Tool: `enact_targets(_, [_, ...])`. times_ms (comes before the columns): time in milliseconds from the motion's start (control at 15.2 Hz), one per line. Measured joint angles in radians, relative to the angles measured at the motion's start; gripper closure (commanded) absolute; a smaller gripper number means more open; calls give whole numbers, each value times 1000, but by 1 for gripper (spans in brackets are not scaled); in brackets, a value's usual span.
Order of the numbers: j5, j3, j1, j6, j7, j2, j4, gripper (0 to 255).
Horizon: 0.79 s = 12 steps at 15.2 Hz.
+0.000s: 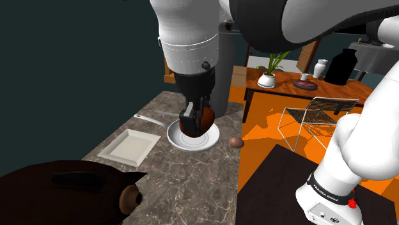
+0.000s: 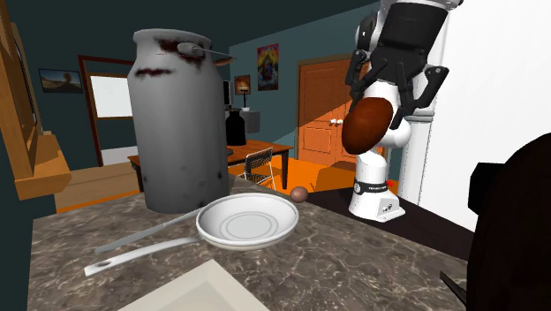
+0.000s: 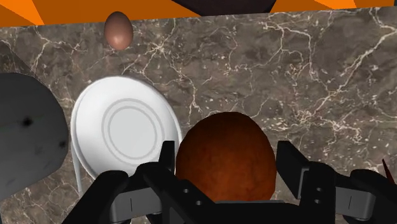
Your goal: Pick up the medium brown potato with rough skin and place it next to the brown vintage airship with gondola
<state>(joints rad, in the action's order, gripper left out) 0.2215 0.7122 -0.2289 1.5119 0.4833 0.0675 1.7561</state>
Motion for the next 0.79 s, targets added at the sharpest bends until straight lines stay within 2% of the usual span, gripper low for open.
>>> enact_targets(792, [3,0,-1,155,36,-4,156,255])
